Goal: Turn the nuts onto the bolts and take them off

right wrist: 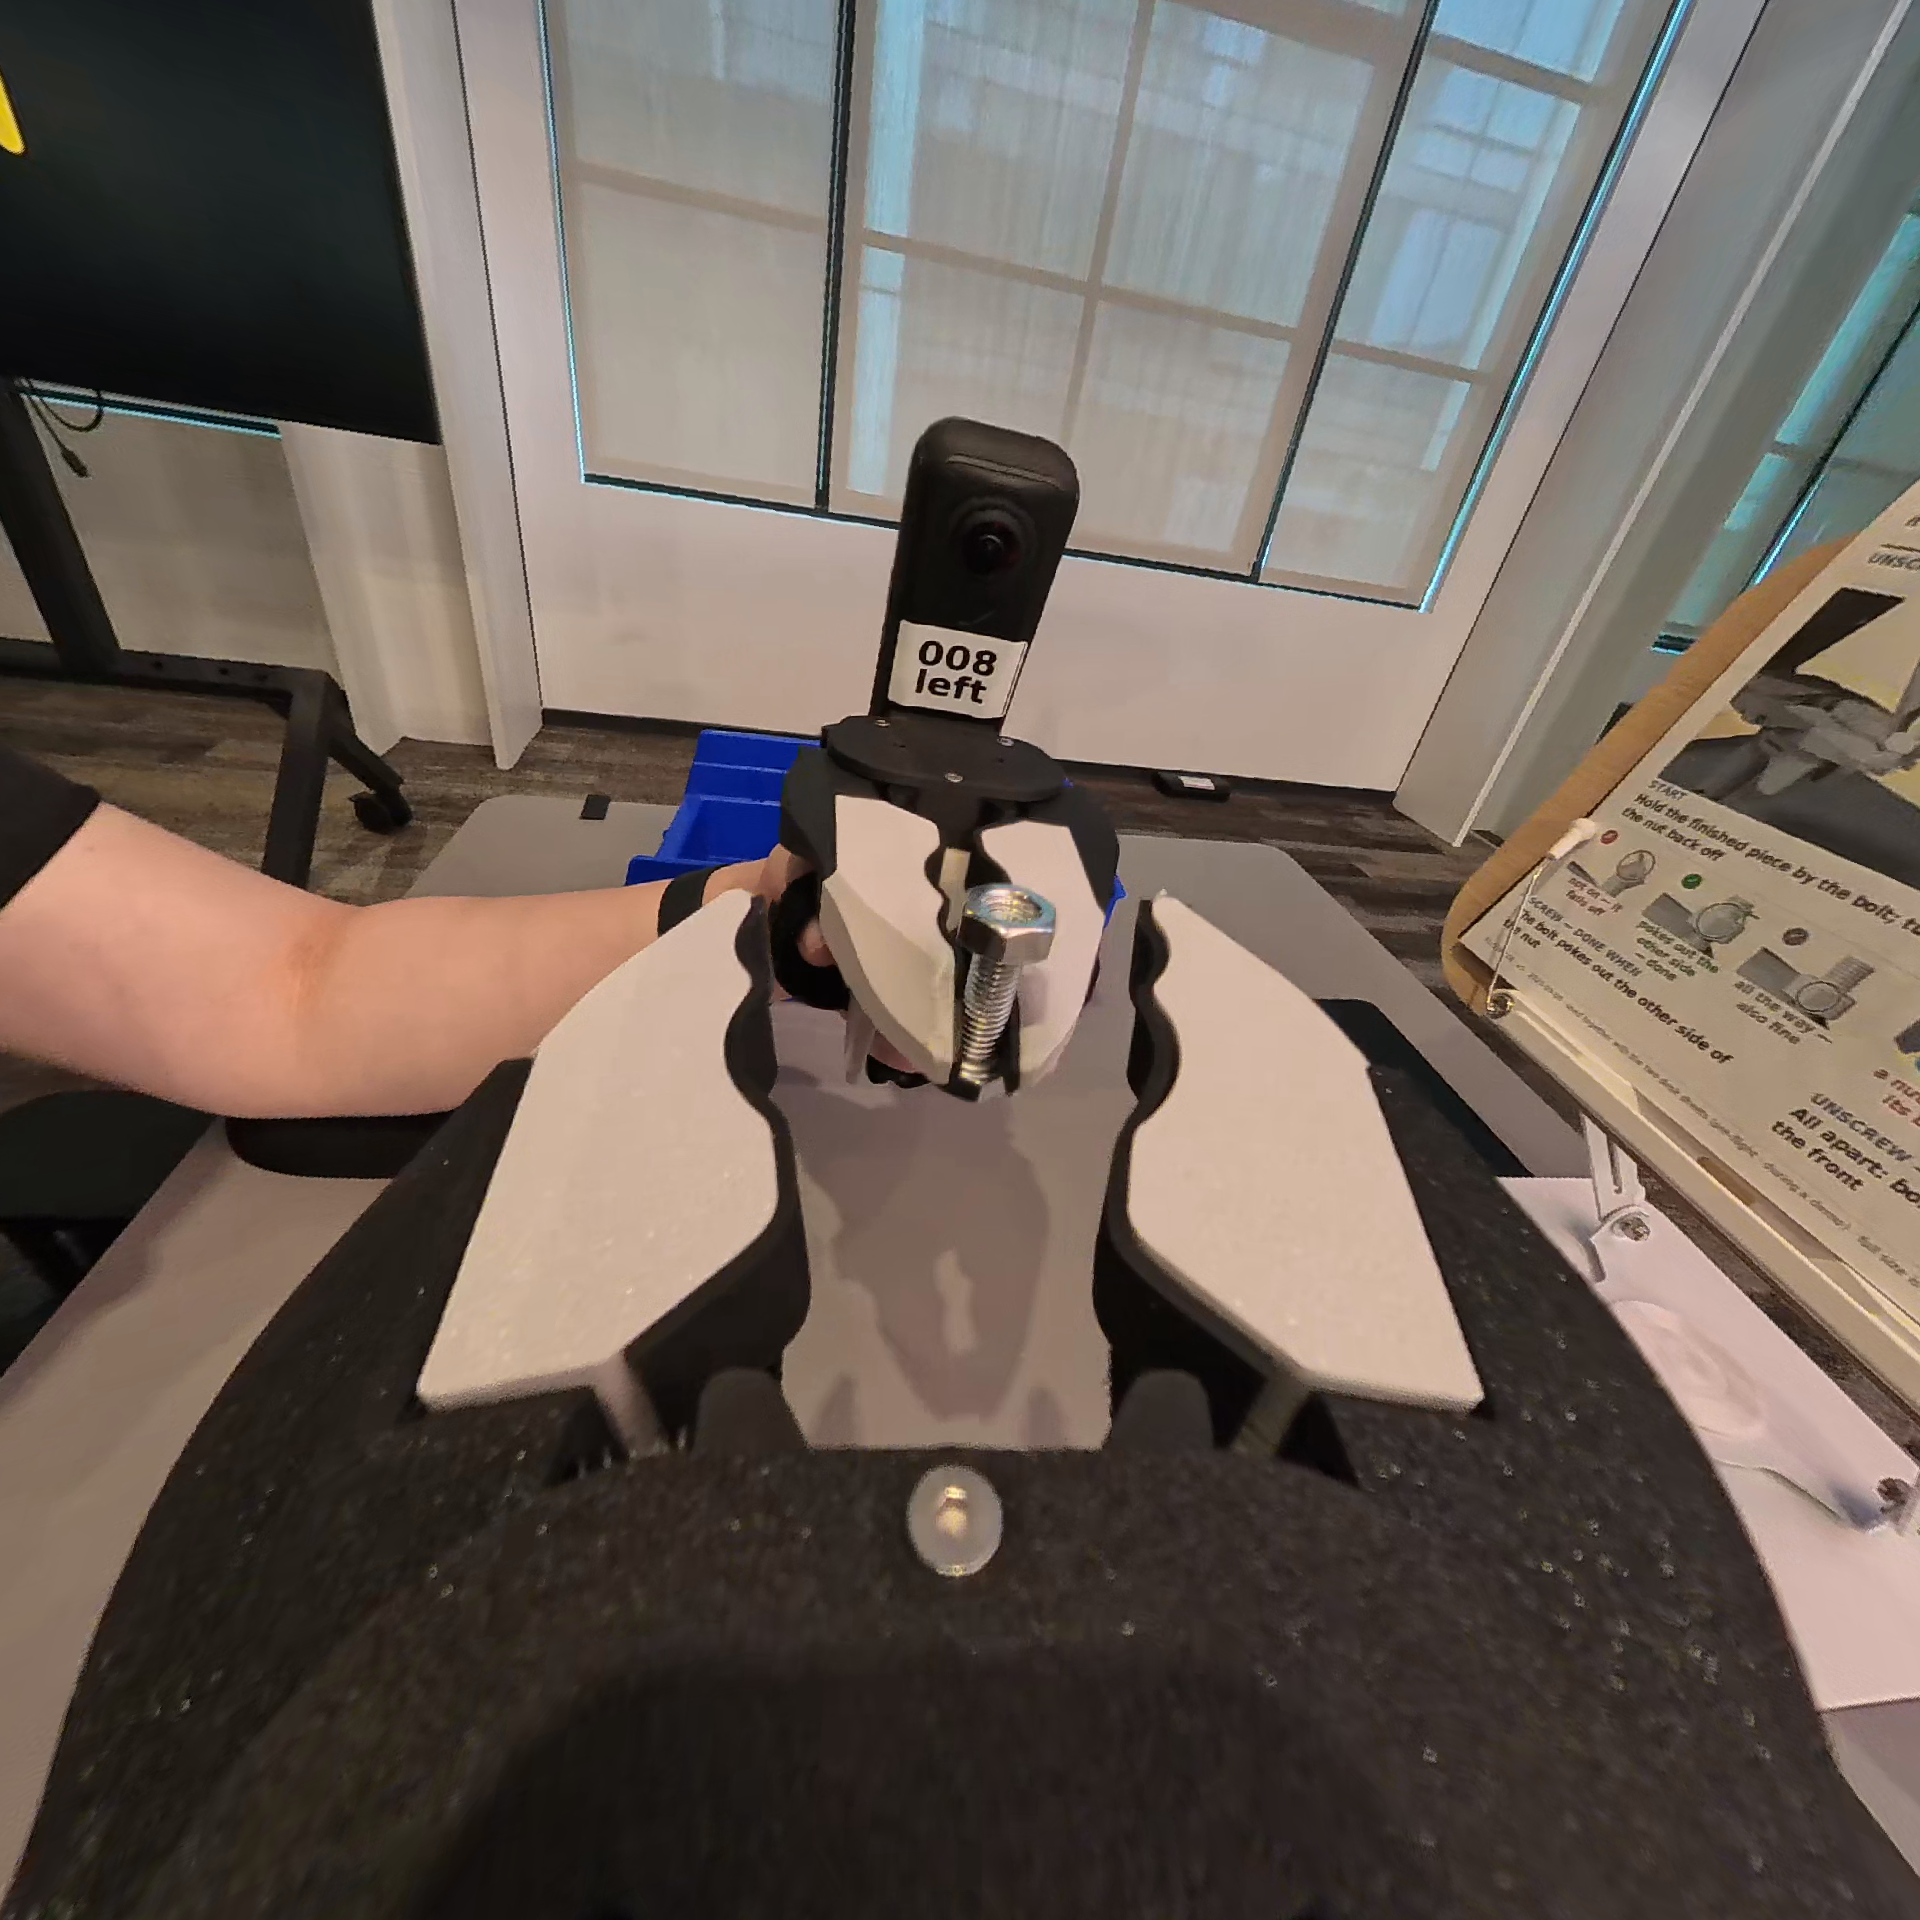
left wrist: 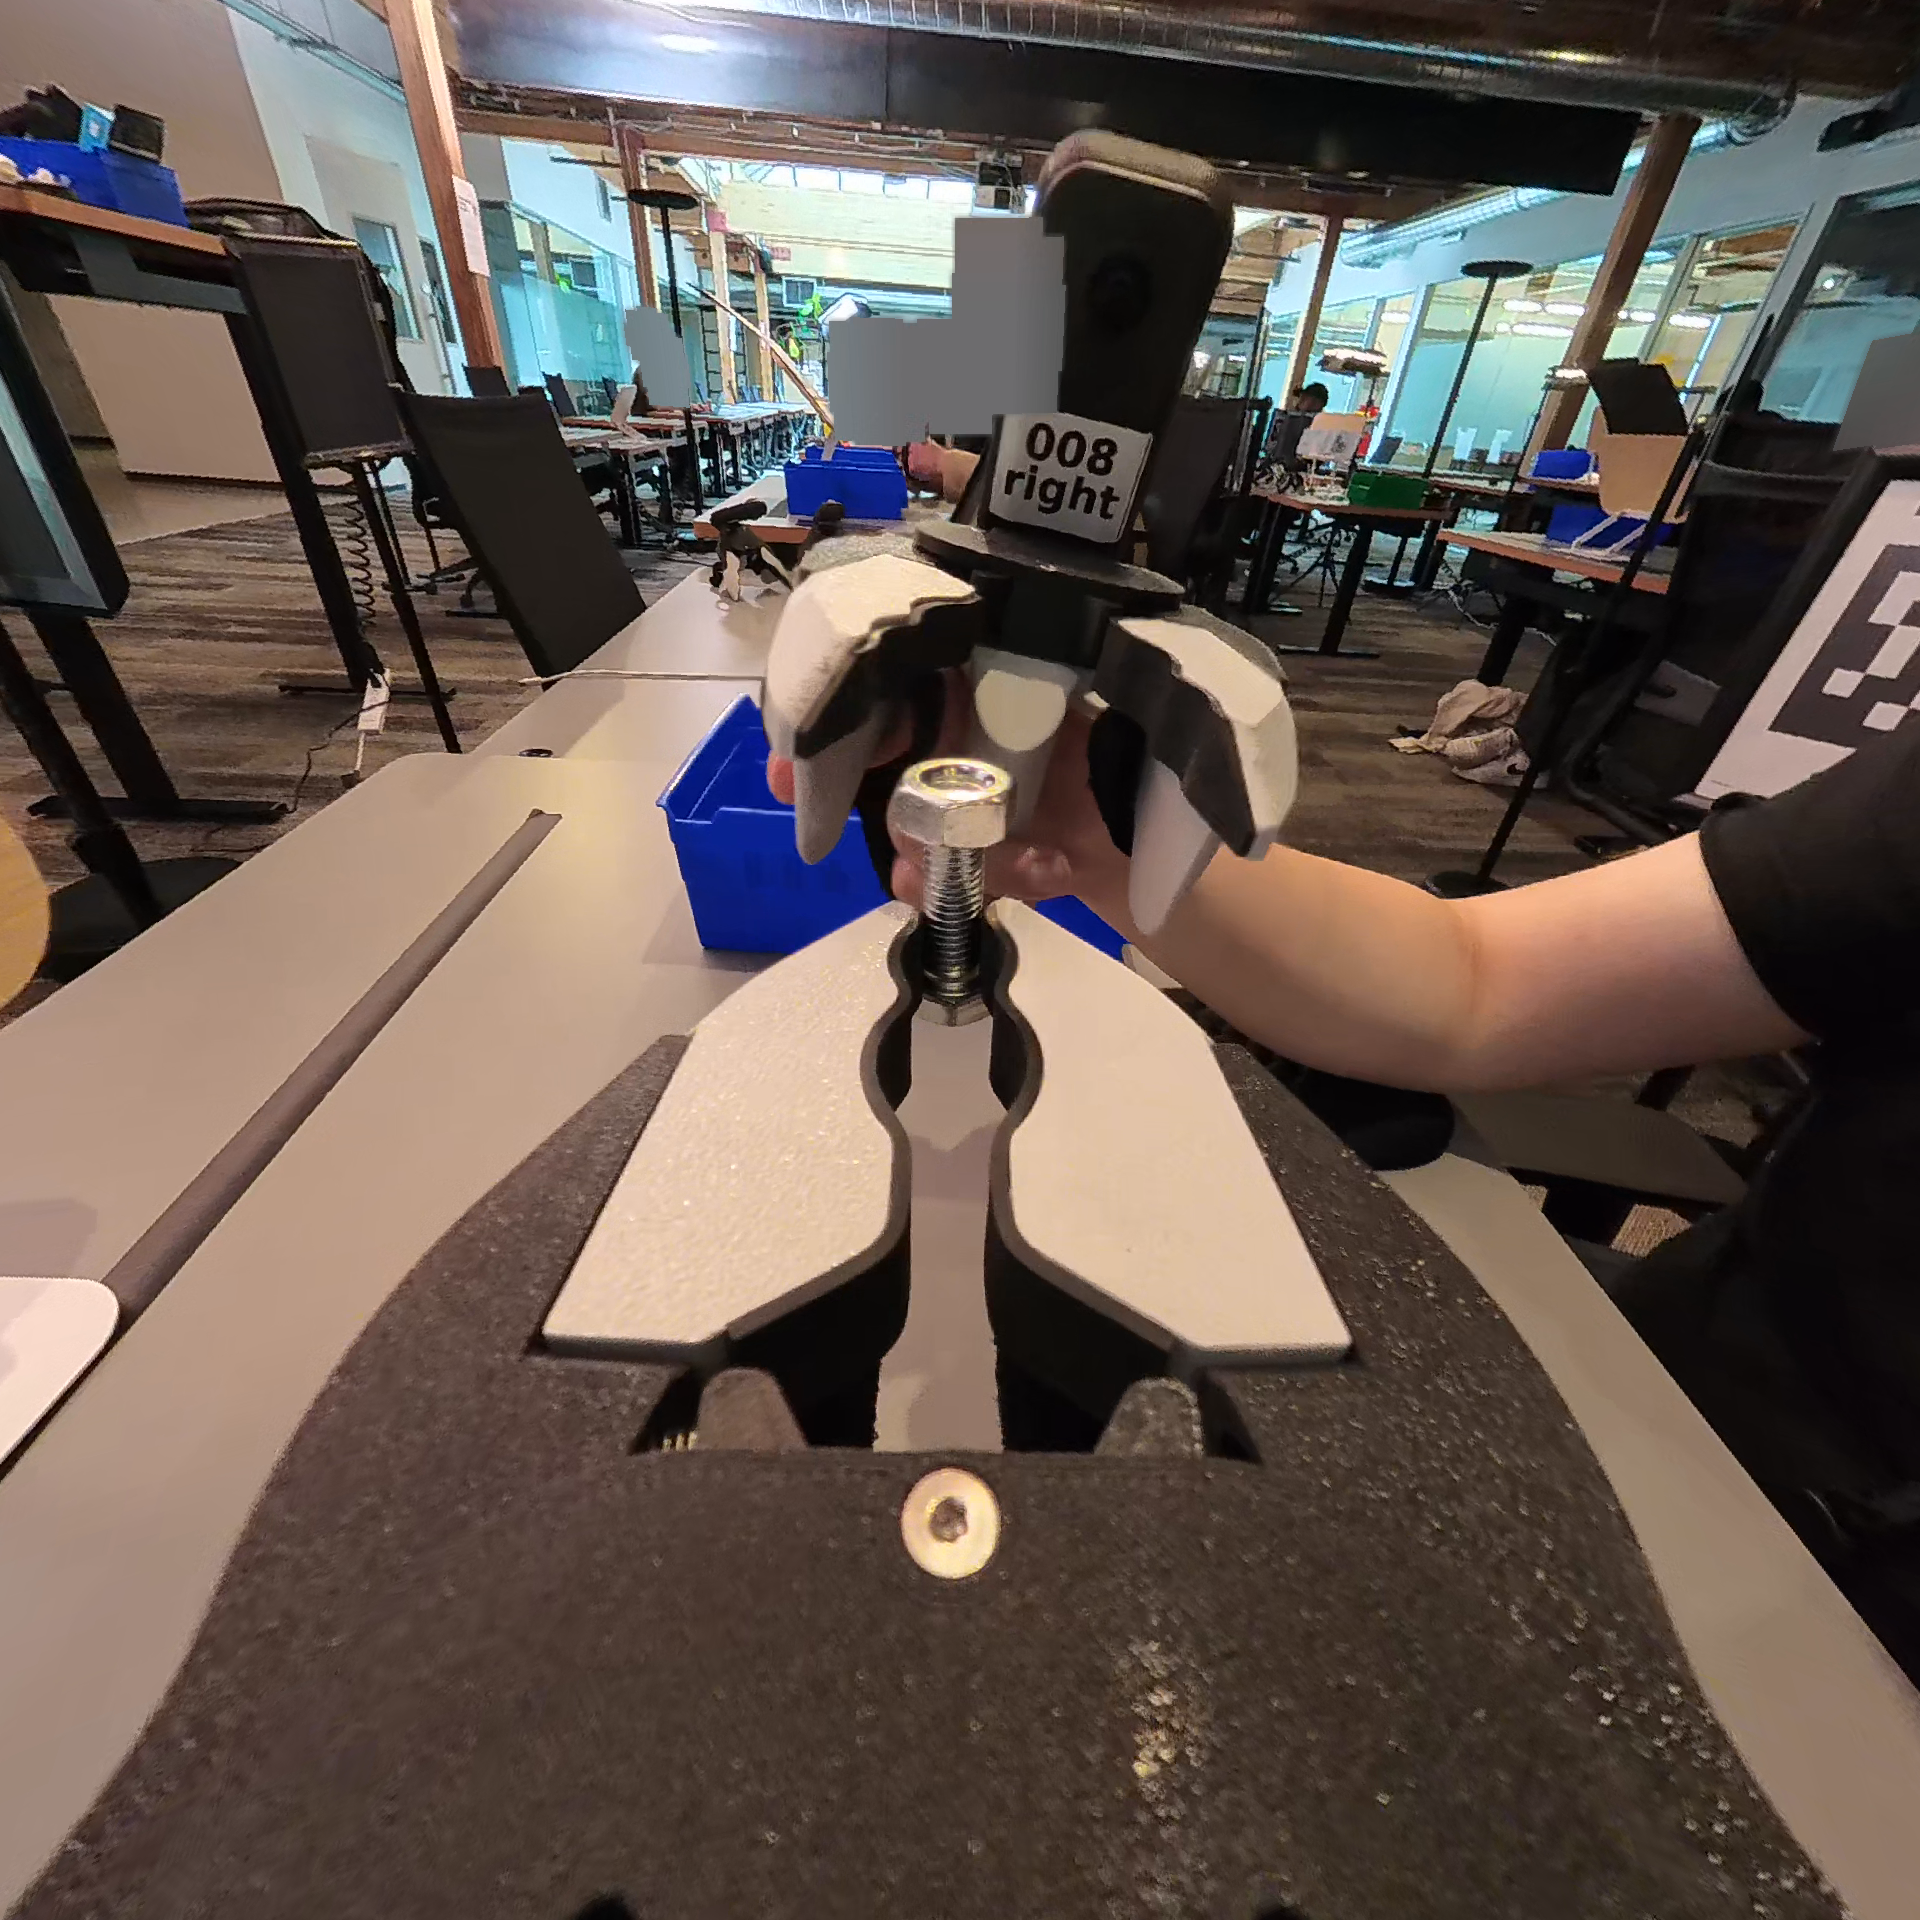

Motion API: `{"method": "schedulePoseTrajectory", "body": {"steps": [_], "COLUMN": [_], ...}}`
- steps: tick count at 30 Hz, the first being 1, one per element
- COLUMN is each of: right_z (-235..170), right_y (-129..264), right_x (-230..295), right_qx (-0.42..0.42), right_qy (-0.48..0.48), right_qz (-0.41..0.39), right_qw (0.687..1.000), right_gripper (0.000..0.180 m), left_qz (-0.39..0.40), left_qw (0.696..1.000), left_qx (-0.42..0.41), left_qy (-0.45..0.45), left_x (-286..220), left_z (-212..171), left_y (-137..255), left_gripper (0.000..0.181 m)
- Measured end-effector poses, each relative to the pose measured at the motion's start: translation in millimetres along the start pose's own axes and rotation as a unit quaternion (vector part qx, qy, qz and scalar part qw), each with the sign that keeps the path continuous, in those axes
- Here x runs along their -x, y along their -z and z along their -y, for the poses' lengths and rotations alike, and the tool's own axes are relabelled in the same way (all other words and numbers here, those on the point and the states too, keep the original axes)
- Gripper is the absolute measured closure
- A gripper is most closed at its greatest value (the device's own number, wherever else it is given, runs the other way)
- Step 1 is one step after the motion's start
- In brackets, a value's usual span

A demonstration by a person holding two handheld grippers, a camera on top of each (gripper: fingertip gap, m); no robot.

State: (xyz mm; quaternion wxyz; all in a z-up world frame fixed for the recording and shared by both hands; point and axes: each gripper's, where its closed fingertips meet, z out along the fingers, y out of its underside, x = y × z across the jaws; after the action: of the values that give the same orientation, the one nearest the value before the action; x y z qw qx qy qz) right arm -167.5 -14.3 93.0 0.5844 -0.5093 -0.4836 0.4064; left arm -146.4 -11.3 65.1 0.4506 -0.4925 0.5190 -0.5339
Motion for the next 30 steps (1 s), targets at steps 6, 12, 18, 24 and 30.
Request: {"method": "schedulePoseTrajectory", "body": {"steps": [6, 12, 18, 24, 30], "right_z": [-10, -8, -7, -10, -8], "right_y": [-12, -2, -7, -9, -1], "right_x": [12, 11, 7, 13, 11], "right_qx": [0.030, 0.028, 0.018, 0.033, 0.034], "right_qy": [0.014, 0.007, -0.002, 0.012, 0.019], "right_qz": [0.023, 0.021, 0.009, 0.017, 0.007], "right_qw": [0.999, 0.999, 1.000, 0.999, 0.999], "right_gripper": [0.114, 0.115, 0.109, 0.108, 0.110], "left_qz": [0.003, 0.009, -0.003, 0.008, -0.001], "left_qw": [1.000, 1.000, 1.000, 1.000, 1.000], "left_qx": [0.006, 0.000, 0.014, 0.007, 0.008], "left_qy": [-0.002, 0.002, -0.002, -0.001, 0.001], "left_x": [0, 4, -2, 2, 0], "left_z": [-2, -1, -5, -3, -3], "left_y": [-2, 3, -4, -1, -2], "left_gripper": [0.172, 0.172, 0.172, 0.172, 0.172]}}
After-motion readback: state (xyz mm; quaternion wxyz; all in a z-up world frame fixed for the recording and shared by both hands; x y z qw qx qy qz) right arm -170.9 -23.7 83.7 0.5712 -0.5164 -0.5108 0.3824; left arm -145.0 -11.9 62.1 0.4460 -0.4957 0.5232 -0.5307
